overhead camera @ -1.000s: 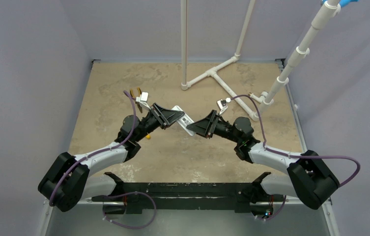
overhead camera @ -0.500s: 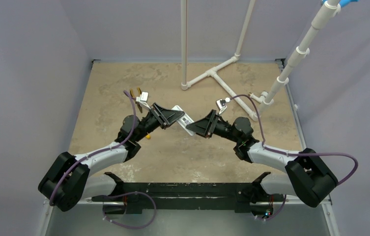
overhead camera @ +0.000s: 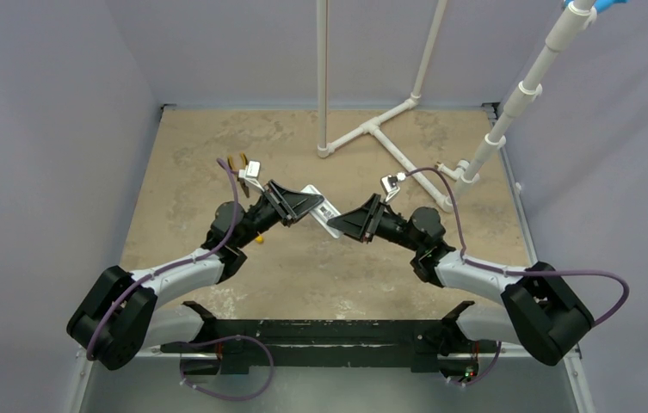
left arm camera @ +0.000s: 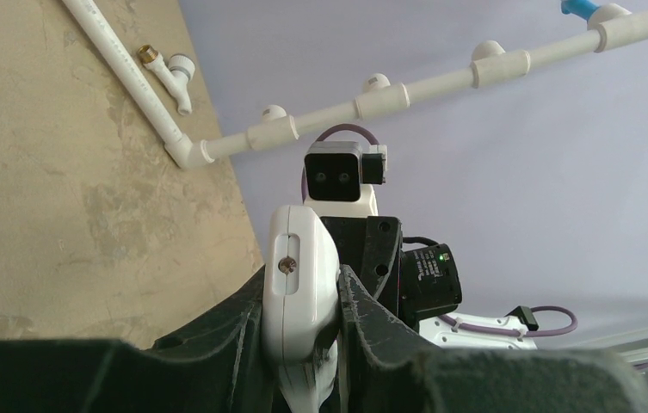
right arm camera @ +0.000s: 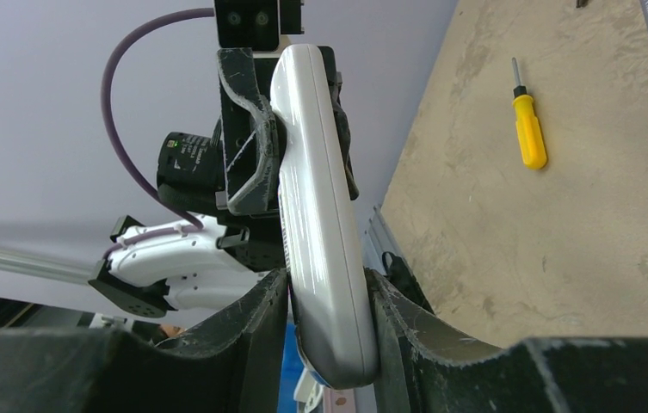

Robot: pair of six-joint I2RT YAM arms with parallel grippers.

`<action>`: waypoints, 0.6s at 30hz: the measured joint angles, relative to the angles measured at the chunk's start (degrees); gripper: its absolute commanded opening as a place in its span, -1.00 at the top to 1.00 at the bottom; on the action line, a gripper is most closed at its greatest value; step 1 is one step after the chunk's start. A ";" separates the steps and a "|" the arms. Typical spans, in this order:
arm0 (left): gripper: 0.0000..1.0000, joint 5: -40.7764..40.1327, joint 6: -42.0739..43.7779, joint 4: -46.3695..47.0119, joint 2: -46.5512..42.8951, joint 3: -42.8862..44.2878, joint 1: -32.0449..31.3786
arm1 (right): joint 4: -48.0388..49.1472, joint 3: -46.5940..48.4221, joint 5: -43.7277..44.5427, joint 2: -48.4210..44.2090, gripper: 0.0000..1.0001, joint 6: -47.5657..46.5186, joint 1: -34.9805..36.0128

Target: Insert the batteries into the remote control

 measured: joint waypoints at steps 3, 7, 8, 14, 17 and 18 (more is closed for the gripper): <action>1.00 0.00 0.00 -0.02 -0.02 0.00 0.00 | 0.20 -0.31 0.02 -0.28 0.05 0.17 0.00; 1.00 0.00 0.00 -0.02 -0.04 0.00 0.00 | 0.48 -0.81 0.11 -0.94 -0.04 0.37 0.00; 1.00 0.00 0.00 -0.02 -0.07 0.00 0.00 | 0.59 -0.92 0.20 -1.05 -0.03 0.42 0.00; 1.00 -0.02 0.00 -0.02 -0.22 -0.02 0.00 | 0.85 -1.44 0.59 -2.03 0.19 0.52 0.00; 1.00 -0.04 0.00 -0.02 -0.44 -0.02 0.00 | 0.96 -1.53 1.09 -2.05 0.33 0.55 -0.02; 1.00 -0.04 -0.02 0.00 -0.57 -0.02 0.00 | 0.94 -1.53 1.27 -2.05 0.37 0.55 -0.02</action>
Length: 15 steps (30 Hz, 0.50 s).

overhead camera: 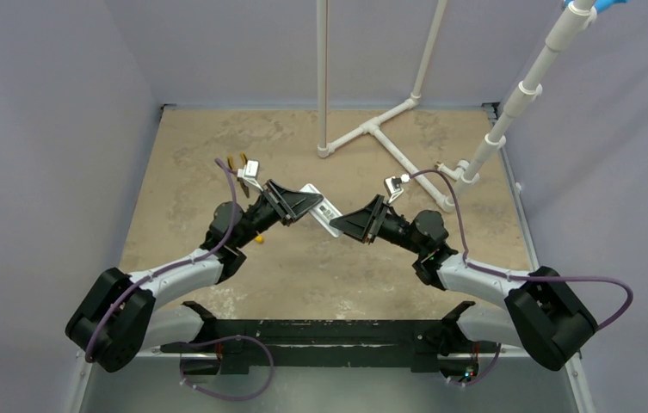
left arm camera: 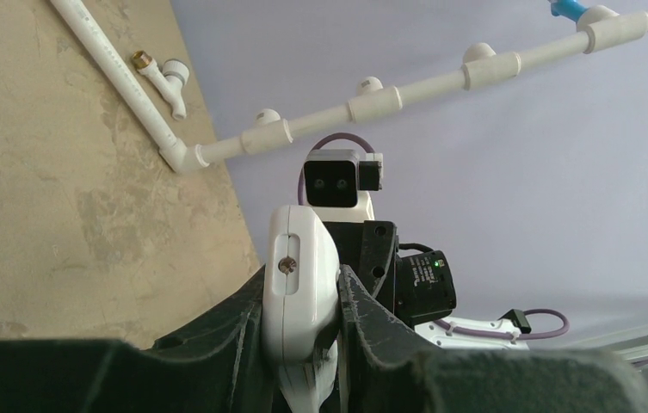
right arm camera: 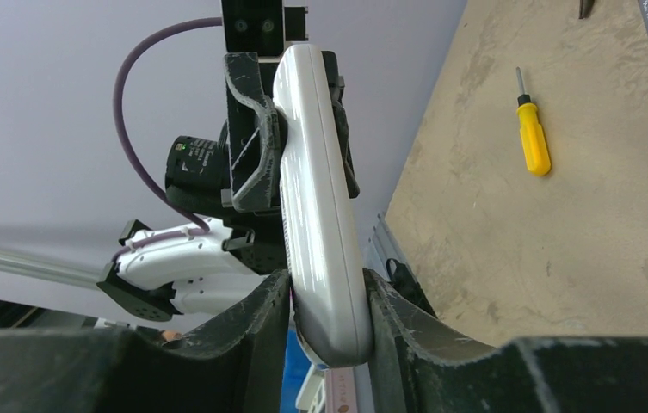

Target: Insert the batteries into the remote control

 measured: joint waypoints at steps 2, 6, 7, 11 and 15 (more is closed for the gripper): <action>1.00 -0.02 0.00 0.11 -0.24 0.00 0.00 | 0.04 -0.02 0.15 0.02 0.49 0.09 0.02; 1.00 0.00 -0.85 0.50 -0.55 -0.04 0.00 | 1.33 -0.07 0.00 0.04 0.92 1.03 0.02; 1.00 -0.02 -0.94 0.66 -0.61 -0.04 0.00 | 1.60 -0.07 -0.02 0.04 1.00 1.20 0.02; 0.58 0.04 -0.96 0.94 -0.68 -0.04 0.00 | 1.84 -0.07 0.00 0.11 1.00 1.36 0.02; 0.28 0.07 -0.85 0.96 -0.66 -0.04 0.00 | 1.79 -0.07 0.00 0.09 1.00 1.14 0.02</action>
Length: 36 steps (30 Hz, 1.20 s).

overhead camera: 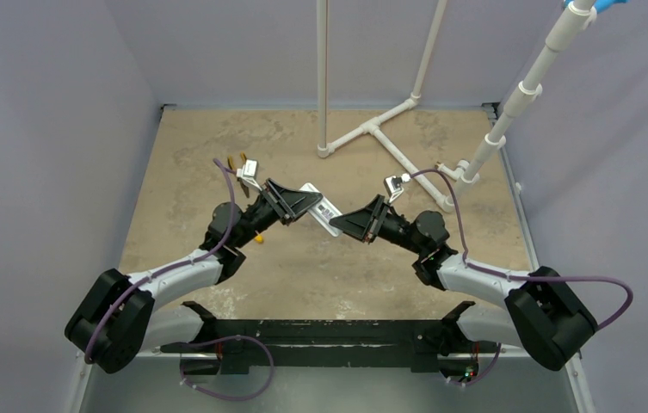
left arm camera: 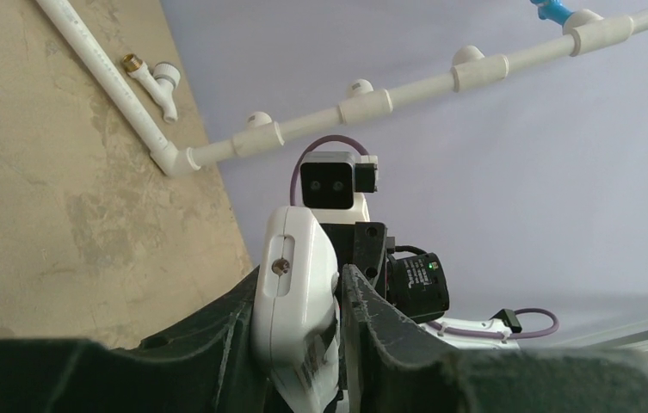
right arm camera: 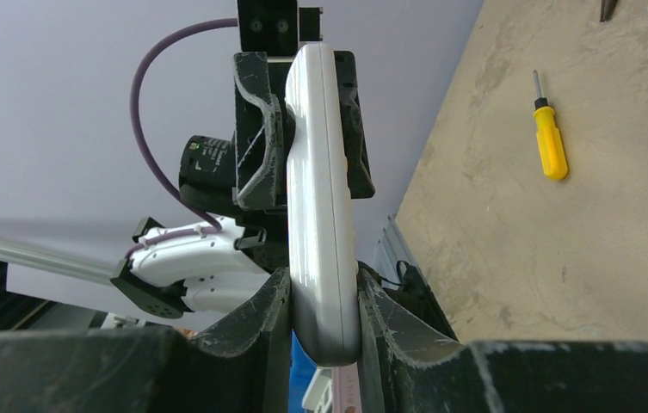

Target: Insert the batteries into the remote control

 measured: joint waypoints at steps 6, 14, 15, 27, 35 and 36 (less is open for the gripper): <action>-0.11 0.24 0.46 -0.11 0.39 0.00 0.00 | -3.21 0.02 0.50 -1.64 1.00 -2.99 0.04; -0.73 1.09 0.70 -0.02 1.18 0.02 0.00 | -10.08 0.28 2.54 -6.84 1.00 -8.59 0.02; -0.75 1.25 0.85 -0.13 1.18 0.04 0.02 | -12.70 0.70 3.43 -8.09 1.00 -10.23 0.04; -0.87 4.33 16.59 -33.31 -3.72 12.04 6.01 | -62.18 22.91 32.52 -15.39 1.00 -45.31 4.20; -0.90 0.15 25.66 -52.65 -6.12 17.00 7.32 | -84.56 33.31 64.35 6.21 1.00 -56.59 24.44; -0.90 -0.26 26.25 -54.64 -6.49 17.00 7.98 | -86.79 33.88 66.90 8.90 1.00 -57.16 25.73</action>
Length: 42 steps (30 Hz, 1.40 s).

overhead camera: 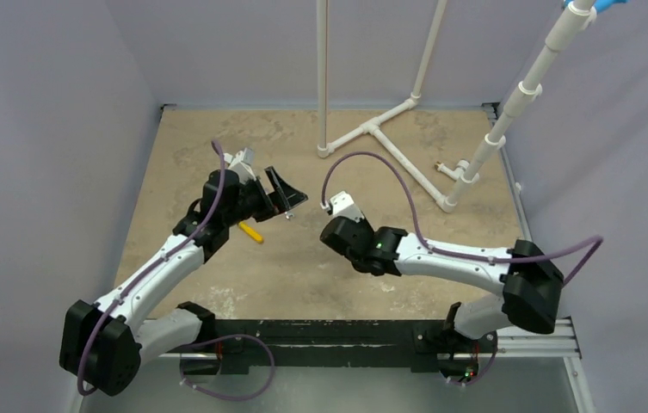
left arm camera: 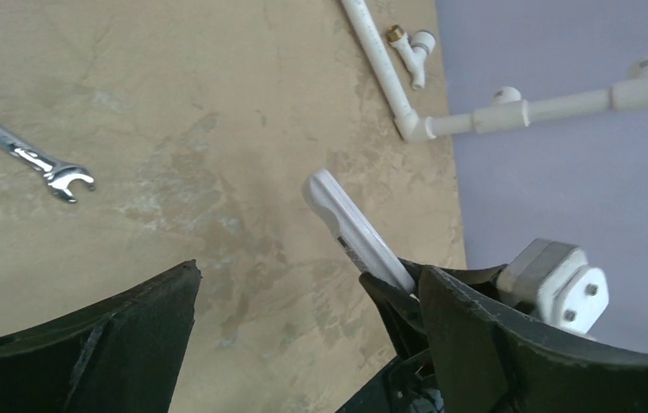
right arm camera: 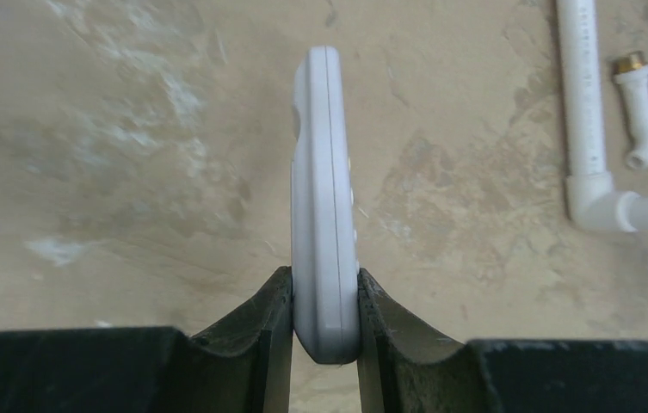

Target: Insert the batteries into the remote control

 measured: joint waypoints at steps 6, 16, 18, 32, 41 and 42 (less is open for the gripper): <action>-0.92 -1.55 2.56 -6.25 -3.48 0.00 3.61 | -9.49 2.08 11.10 11.21 1.00 -1.09 4.83; -0.95 -2.62 5.55 -11.21 -7.41 -0.63 8.76 | -15.02 6.71 17.86 23.43 0.87 -0.90 10.38; -0.95 -2.60 5.79 -11.56 -7.85 -1.09 9.38 | -15.69 7.45 19.10 25.31 0.81 -0.85 11.02; -0.96 -0.98 5.68 -11.34 -8.15 -4.20 10.16 | -17.62 11.63 22.82 37.62 0.19 -0.90 15.65; -0.97 -0.39 5.70 -10.67 -8.98 -4.81 10.19 | -15.93 11.52 22.01 37.07 -0.15 -4.00 16.59; -0.98 -0.42 5.70 -10.64 -9.09 -4.81 10.19 | -15.58 11.41 21.90 36.87 -0.16 -4.28 16.59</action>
